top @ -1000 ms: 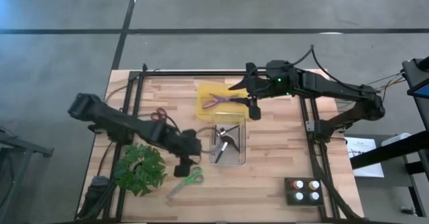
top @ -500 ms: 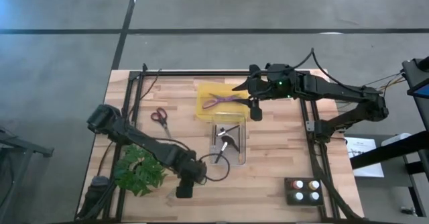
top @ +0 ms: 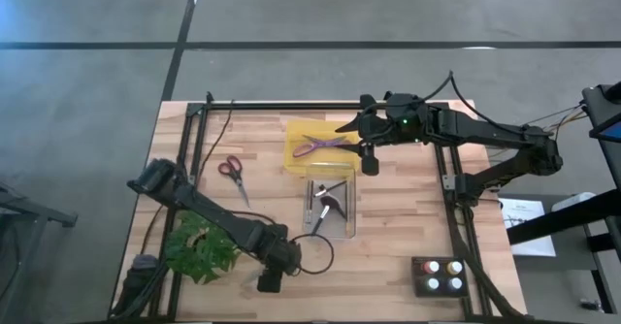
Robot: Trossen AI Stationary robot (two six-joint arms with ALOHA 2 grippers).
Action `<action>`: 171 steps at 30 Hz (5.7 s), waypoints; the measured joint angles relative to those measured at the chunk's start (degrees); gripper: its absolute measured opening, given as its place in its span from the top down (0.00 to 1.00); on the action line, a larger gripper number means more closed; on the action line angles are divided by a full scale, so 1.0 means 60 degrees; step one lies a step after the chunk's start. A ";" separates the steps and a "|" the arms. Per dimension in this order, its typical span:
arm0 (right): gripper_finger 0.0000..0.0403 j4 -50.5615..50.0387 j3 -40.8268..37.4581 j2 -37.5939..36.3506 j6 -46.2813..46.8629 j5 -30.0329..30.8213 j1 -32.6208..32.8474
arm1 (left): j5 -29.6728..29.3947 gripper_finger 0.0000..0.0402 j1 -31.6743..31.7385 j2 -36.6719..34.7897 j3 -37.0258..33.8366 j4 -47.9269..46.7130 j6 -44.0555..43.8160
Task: Pick & Place Paint Supplies
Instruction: Put the green scissors into the yellow bin
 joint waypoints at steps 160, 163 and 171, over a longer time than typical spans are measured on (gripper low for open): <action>0.56 -0.0011 -0.0127 0.0004 0.0219 -0.0324 0.0040 | -0.2455 0.82 0.0419 0.0285 -0.1362 0.1379 -0.1486; 0.56 -0.0011 -0.0127 0.0004 0.0225 -0.0324 0.0040 | -0.2393 0.82 0.0423 0.0123 -0.1366 0.1372 -0.1387; 0.56 -0.0016 -0.0127 0.0004 0.0234 -0.0324 0.0042 | -0.2600 0.82 0.0459 -0.0574 -0.1410 0.0640 -0.1103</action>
